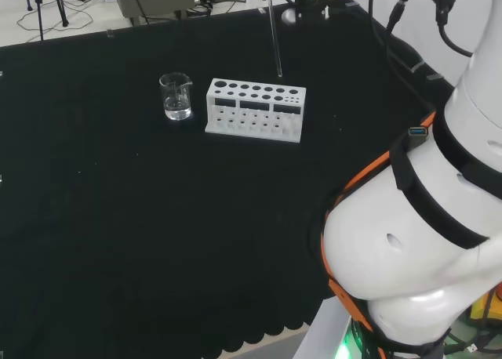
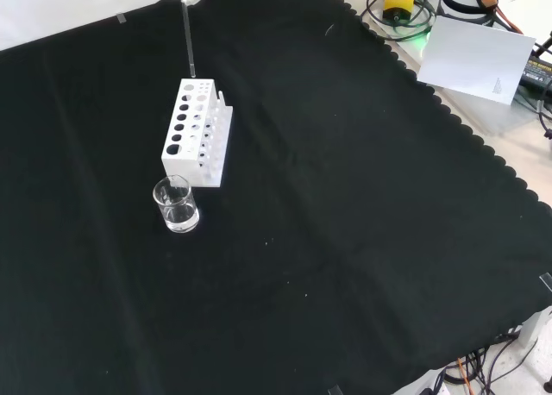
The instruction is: Take the glass rod from the white test tube rack.
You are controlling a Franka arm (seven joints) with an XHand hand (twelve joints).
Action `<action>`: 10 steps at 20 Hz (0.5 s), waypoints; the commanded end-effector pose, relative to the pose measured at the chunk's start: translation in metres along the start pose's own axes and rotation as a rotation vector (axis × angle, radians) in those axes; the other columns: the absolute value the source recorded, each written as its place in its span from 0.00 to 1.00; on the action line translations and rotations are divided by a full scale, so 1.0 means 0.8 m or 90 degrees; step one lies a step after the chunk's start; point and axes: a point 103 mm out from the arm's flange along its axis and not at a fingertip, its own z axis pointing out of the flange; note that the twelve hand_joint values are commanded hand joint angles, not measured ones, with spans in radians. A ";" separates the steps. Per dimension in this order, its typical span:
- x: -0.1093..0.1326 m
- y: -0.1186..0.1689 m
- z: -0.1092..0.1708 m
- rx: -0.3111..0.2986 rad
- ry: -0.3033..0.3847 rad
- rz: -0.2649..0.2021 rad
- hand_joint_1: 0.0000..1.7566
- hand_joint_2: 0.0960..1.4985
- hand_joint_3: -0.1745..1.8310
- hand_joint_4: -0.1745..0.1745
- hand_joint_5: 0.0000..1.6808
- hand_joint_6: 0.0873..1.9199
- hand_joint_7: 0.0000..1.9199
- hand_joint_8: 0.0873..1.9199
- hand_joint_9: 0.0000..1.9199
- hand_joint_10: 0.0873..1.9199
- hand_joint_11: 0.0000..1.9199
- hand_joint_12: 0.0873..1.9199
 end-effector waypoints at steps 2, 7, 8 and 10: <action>0.019 -0.009 -0.020 -0.006 -0.001 -0.031 0.70 0.68 0.00 0.00 0.79 0.21 0.79 0.53 0.92 0.37 0.86 0.50; 0.044 -0.002 -0.021 -0.009 0.001 -0.051 0.70 0.68 0.00 0.00 0.79 0.20 0.79 0.53 0.92 0.37 0.86 0.50; 0.047 0.000 -0.022 -0.012 0.003 -0.052 0.70 0.68 0.00 0.00 0.79 0.20 0.79 0.53 0.92 0.37 0.86 0.50; 0.054 0.002 -0.021 -0.013 0.004 -0.057 0.70 0.68 0.00 0.00 0.79 0.20 0.79 0.53 0.92 0.37 0.86 0.50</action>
